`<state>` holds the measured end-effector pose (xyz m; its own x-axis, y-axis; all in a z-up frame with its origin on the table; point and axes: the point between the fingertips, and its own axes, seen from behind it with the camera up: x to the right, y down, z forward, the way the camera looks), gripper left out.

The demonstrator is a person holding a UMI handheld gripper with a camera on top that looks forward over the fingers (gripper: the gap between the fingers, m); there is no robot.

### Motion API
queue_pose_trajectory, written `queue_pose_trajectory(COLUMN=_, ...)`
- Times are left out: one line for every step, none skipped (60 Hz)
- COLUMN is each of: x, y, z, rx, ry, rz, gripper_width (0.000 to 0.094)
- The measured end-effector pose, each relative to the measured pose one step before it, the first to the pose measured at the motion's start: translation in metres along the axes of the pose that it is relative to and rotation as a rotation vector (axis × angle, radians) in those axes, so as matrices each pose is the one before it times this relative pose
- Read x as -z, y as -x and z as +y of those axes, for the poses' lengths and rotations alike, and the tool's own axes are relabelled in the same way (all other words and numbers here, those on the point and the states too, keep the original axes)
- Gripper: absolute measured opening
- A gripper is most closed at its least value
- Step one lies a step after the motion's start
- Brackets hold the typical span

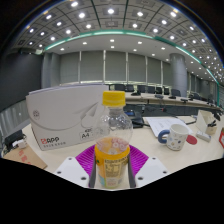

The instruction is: Pour water

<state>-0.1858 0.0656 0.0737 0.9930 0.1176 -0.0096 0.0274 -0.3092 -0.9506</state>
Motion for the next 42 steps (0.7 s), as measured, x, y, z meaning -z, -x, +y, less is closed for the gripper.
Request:
queue_pose_trajectory(x=0.00031, y=-0.00048, z=-0.00036, rx=-0.0067, ry=0.00097, rz=-0.00092, gripper_width=0.0447)
queue_pose_trajectory(x=0.00024, y=0.00003, z=-0.00046, rx=-0.0051, ry=0.00287, rz=-0.00323, gripper_width=0.0434)
queue_pose_trajectory(x=-0.00274, y=0.00231, z=-0.00059, rx=-0.002, ry=0.00346, rz=-0.00326, gripper_width=0.0428)
queue_pose_trajectory(x=0.0006, y=-0.00003, z=-0.00113, rx=-0.0053, ry=0.00267, rz=-0.00666, gripper_width=0.0427)
queue_pose_trajectory(x=0.00046, y=-0.00007, z=-0.00161, rx=-0.0053, ry=0.00182, rz=-0.0063, gripper_width=0.0409)
queue_pose_trajectory(x=0.00115, y=-0.00088, z=-0.00218, rx=-0.0098, ry=-0.00358, rz=-0.00811, gripper_width=0.041)
queue_pose_trajectory(x=0.00078, y=-0.00025, z=-0.00266, rx=-0.0102, ry=-0.00062, rz=-0.00726, gripper_width=0.0409)
queue_pose_trajectory(x=0.00037, y=0.00072, z=-0.00298, rx=-0.0131, ry=0.00094, rz=-0.00827, gripper_width=0.0408)
queue_pose_trajectory(x=0.00054, y=0.00087, z=-0.00362, rx=-0.0152, ry=0.00175, rz=-0.00944, gripper_width=0.0408)
queue_pose_trajectory(x=0.00048, y=0.00049, z=-0.00399, rx=-0.0187, ry=0.00112, rz=-0.0091, gripper_width=0.0409)
queue_pose_trajectory(x=0.00083, y=0.00028, z=-0.00499, rx=-0.0228, ry=-0.0009, rz=-0.00903, gripper_width=0.0409)
queue_pose_trajectory(x=0.0008, y=0.00036, z=-0.00608, rx=-0.0274, ry=-0.00293, rz=-0.0096, gripper_width=0.0409)
queue_pose_trajectory(x=-0.00065, y=0.00291, z=-0.00569, rx=-0.0254, ry=-0.00026, rz=-0.00535, gripper_width=0.0408)
queue_pose_trajectory(x=0.00196, y=-0.00212, z=-0.00764, rx=-0.0341, ry=-0.00825, rz=-0.0173, gripper_width=0.0409)
queue_pose_trajectory(x=-0.00177, y=0.00461, z=-0.00486, rx=-0.0262, ry=-0.00041, rz=-0.00544, gripper_width=0.041)
queue_pose_trajectory(x=0.00106, y=0.00063, z=-0.00732, rx=-0.038, ry=-0.00311, rz=-0.01478, gripper_width=0.0409)
queue_pose_trajectory(x=0.00038, y=-0.00104, z=-0.00553, rx=-0.044, ry=-0.00813, rz=-0.01409, gripper_width=0.0408)
queue_pose_trajectory(x=0.00102, y=0.00122, z=-0.00874, rx=-0.0474, ry=-0.00626, rz=-0.01503, gripper_width=0.0408)
queue_pose_trajectory(x=0.00007, y=0.00127, z=-0.00845, rx=-0.048, ry=-0.00638, rz=-0.01663, gripper_width=0.0409)
queue_pose_trajectory(x=0.00029, y=0.00338, z=-0.01031, rx=-0.0473, ry=-0.00213, rz=-0.01671, gripper_width=0.0407)
queue_pose_trajectory(x=-0.00091, y=-0.00042, z=-0.00708, rx=-0.0481, ry=-0.00886, rz=-0.01674, gripper_width=0.0409)
queue_pose_trajectory(x=0.00017, y=0.00302, z=-0.0102, rx=-0.0486, ry=-0.00328, rz=-0.01318, gripper_width=0.0407)
queue_pose_trajectory(x=-0.00078, y=0.00119, z=-0.00865, rx=-0.0503, ry=-0.00675, rz=-0.01391, gripper_width=0.0407)
queue_pose_trajectory(x=-0.00129, y=-0.00091, z=-0.00706, rx=-0.051, ry=-0.00997, rz=-0.0162, gripper_width=0.0408)
queue_pose_trajectory(x=-0.00094, y=0.00338, z=-0.00935, rx=-0.0496, ry=-0.0031, rz=-0.01444, gripper_width=0.0408)
queue_pose_trajectory(x=-0.00214, y=0.00285, z=-0.0047, rx=-0.0468, ry=-0.00544, rz=-0.01479, gripper_width=0.0407)
queue_pose_trajectory(x=-0.00069, y=0.00275, z=-0.00797, rx=-0.0523, ry=-0.00342, rz=-0.01997, gripper_width=0.0407)
queue_pose_trajectory(x=-0.0007, y=0.00178, z=-0.00809, rx=-0.0551, ry=-0.00466, rz=-0.01711, gripper_width=0.0407)
queue_pose_trajectory(x=-0.00454, y=-0.00239, z=-0.00869, rx=-0.0534, ry=-0.00886, rz=-0.01571, gripper_width=0.0406)
queue_pose_trajectory(x=-0.00087, y=0.00152, z=-0.00777, rx=-0.0542, ry=-0.0059, rz=-0.01794, gripper_width=0.0406)
queue_pose_trajectory(x=-0.0011, y=0.0019, z=-0.00628, rx=-0.0521, ry=-0.00234, rz=-0.01802, gripper_width=0.0406)
queue_pose_trajectory(x=-0.00138, y=0.00046, z=-0.00564, rx=-0.0526, ry=0.00086, rz=-0.01586, gripper_width=0.0405)
queue_pose_trajectory(x=-0.00148, y=-0.00094, z=-0.00618, rx=-0.0548, ry=-0.00094, rz=-0.01071, gripper_width=0.0405)
queue_pose_trajectory(x=-0.00127, y=-0.00212, z=-0.00695, rx=-0.0548, ry=-0.00368, rz=-0.00745, gripper_width=0.0406)
queue_pose_trajectory(x=-0.00138, y=-0.00199, z=-0.00679, rx=-0.0527, ry=-0.00418, rz=-0.00754, gripper_width=0.0407)
queue_pose_trajectory(x=-0.00093, y=-0.00112, z=-0.00632, rx=-0.0493, ry=-0.00369, rz=-0.00903, gripper_width=0.0407)
queue_pose_trajectory(x=0.0057, y=0.00708, z=-0.00436, rx=-0.0497, ry=-0.00137, rz=-0.0079, gripper_width=0.0406)
queue_pose_trajectory(x=-0.00548, y=-0.00591, z=-0.00604, rx=-0.0438, ry=-0.00677, rz=-0.00999, gripper_width=0.0405)
queue_pose_trajectory(x=-0.00714, y=-0.00591, z=-0.00665, rx=-0.0434, ry=-0.00729, rz=-0.00333, gripper_width=0.0405)
queue_pose_trajectory(x=-0.0017, y=-0.00374, z=-0.00643, rx=-0.0462, ry=-0.00487, rz=-0.00582, gripper_width=0.0407)
queue_pose_trajectory(x=0.00827, y=0.00487, z=-0.0044, rx=-0.0499, ry=0.00137, rz=-0.00869, gripper_width=0.0406)
queue_pose_trajectory(x=-0.01046, y=-0.00791, z=-0.00619, rx=-0.0359, ry=-0.00617, rz=-0.00894, gripper_width=0.0407)
